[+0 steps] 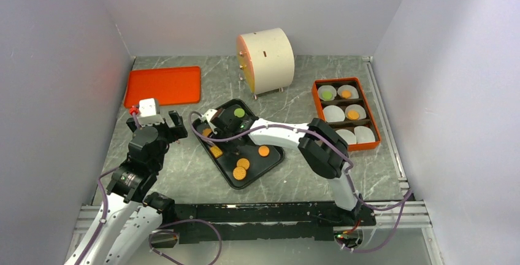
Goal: Pack the cookies
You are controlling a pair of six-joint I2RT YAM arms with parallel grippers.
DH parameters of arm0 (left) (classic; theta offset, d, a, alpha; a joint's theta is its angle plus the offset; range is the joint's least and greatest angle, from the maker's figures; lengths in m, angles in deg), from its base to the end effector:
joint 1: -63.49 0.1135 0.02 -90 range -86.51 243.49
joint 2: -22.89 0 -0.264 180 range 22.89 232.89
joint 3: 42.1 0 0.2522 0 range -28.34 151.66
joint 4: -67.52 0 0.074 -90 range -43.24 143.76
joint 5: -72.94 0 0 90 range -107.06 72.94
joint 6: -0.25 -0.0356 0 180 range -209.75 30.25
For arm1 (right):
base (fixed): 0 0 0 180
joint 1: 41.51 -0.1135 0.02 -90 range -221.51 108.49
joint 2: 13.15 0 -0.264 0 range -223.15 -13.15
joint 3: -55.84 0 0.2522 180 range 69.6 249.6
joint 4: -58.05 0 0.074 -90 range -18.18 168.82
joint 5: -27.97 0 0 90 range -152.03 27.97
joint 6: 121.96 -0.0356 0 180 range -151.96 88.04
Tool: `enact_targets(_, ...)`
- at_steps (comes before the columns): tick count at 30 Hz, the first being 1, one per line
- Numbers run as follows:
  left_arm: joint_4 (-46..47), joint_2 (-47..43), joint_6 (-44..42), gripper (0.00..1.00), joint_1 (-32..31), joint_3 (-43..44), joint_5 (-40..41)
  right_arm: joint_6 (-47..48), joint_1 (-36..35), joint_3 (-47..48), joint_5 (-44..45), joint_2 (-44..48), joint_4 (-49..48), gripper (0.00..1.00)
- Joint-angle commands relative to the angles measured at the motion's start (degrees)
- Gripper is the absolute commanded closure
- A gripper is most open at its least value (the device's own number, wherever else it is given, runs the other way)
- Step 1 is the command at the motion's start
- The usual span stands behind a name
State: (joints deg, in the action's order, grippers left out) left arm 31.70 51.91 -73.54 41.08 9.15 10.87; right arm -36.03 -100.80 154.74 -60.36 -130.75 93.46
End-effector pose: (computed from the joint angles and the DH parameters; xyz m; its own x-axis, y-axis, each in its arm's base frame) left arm 0.1220 -0.0323 0.3122 -0.1851 -0.1905 -0.9641 -0.1414 0.9760 -0.1657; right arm 0.2284 0.3824 0.1778 -0.4731 -0.6575 -0.5864 -0.8192 0.5733 0.0181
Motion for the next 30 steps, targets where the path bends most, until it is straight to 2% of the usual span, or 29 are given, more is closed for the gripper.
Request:
enact_targets(1, 0.53, -0.36, 0.68, 0.04, 0.18, 1.53, 0.93, 0.12, 0.34, 4.48, 1.1, -1.32, -2.55, 0.54)
enact_targets(10, 0.79, -0.49, 0.49, 0.04, 0.09, 1.53, 0.12, 0.07, 0.49, 4.94, 2.32, 1.38, -0.48, 0.68)
enact_targets(18, 1.13, -0.46, 0.29, 0.04, 0.09, 1.44, -0.79, -0.68, 0.78, 2.84, 3.56, 7.48, 2.2, 0.75)
enact_targets(30, 2.3, -0.47, -0.68, 0.04, 0.1, 1.09, -3.94, -4.49, 3.34, -3.12, 5.35, 18.51, 8.0, 0.77)
